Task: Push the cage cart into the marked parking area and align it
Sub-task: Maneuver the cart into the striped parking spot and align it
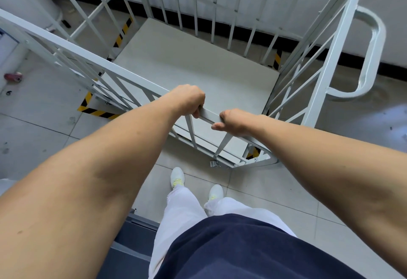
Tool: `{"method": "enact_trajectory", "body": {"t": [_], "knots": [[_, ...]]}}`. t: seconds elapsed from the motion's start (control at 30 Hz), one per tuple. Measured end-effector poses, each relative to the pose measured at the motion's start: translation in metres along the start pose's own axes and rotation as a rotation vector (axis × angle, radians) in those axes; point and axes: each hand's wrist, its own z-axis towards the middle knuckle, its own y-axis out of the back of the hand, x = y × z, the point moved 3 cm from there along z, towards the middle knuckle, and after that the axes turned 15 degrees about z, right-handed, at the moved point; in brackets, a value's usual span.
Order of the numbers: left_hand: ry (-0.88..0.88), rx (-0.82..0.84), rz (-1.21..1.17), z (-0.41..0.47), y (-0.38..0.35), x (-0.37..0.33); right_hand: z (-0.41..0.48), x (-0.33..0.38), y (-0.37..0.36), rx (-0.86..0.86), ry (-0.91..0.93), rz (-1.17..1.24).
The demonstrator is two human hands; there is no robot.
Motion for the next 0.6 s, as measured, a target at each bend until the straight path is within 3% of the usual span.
{"method": "enact_trajectory", "body": {"t": [0.37, 0.6], "knots": [[0.058, 0.032, -0.046, -0.001, 0.002, -0.001, -0.005, -0.015, -0.007, -0.006, 0.041, 0.014], [0.049, 0.059, -0.040, -0.001, 0.005, -0.002, -0.020, -0.045, 0.001, 0.086, -0.001, -0.022]]}}
